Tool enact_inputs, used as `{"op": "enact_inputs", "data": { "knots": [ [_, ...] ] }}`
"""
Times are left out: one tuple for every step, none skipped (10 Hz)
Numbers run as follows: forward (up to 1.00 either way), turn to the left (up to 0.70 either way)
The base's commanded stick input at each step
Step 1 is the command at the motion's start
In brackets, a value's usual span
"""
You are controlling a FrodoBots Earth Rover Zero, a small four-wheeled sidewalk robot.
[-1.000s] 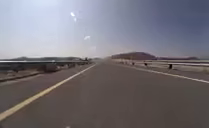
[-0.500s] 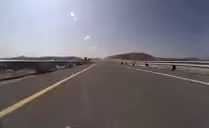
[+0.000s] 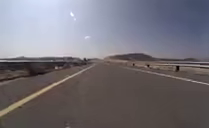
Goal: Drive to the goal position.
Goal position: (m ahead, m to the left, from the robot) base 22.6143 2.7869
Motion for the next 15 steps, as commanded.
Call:
{"op": "enact_inputs", "data": {
  "knots": [
    [1.00, 0.00],
    [1.00, 0.00],
    [1.00, 0.00],
    [1.00, 0.00],
    [1.00, 0.00],
    [1.00, 0.00],
    [1.00, 0.00],
    [1.00, 0.00],
    [1.00, 0.00],
    [1.00, 0.00],
    [1.00, 0.00],
    [1.00, 0.00],
    [1.00, 0.00],
    [1.00, 0.00],
    [1.00, 0.00]
  ]
}}
